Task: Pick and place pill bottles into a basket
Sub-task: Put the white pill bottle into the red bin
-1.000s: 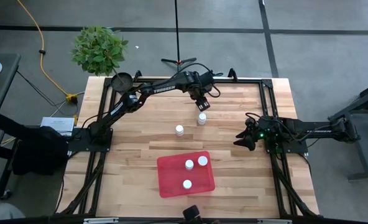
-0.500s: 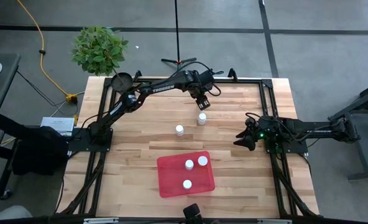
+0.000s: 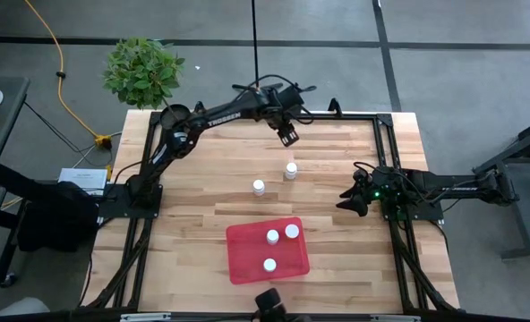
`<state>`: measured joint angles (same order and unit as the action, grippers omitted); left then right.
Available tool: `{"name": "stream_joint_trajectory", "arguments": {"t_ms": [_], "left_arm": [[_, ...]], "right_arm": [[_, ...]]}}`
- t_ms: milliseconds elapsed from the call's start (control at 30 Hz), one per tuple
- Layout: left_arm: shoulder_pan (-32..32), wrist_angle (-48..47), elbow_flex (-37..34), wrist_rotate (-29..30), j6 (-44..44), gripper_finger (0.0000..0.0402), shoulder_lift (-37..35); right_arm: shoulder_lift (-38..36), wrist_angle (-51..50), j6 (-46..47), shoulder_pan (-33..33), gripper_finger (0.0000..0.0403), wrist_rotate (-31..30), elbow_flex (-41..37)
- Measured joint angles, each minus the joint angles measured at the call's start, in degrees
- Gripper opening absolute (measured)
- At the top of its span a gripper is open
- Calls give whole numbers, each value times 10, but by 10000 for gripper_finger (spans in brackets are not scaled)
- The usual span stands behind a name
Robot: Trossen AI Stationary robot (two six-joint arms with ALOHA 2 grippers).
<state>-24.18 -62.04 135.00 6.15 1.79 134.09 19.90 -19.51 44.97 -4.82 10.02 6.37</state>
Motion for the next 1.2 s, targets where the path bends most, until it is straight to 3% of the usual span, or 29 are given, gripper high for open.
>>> {"name": "stream_joint_trajectory", "arguments": {"t_ms": [567, 1067, 1200], "left_arm": [[-15, -65, 0, 9, -2, 190, -86], [-21, -132, 0, 10, 10, 190, -214], [-21, -139, 0, -17, 31, 190, -250]], "right_arm": [[0, 0, -2, 0, 312, -1, 0], [0, 0, -2, 0, 312, -2, 0], [0, 0, -2, 0, 312, -3, 0]]}}
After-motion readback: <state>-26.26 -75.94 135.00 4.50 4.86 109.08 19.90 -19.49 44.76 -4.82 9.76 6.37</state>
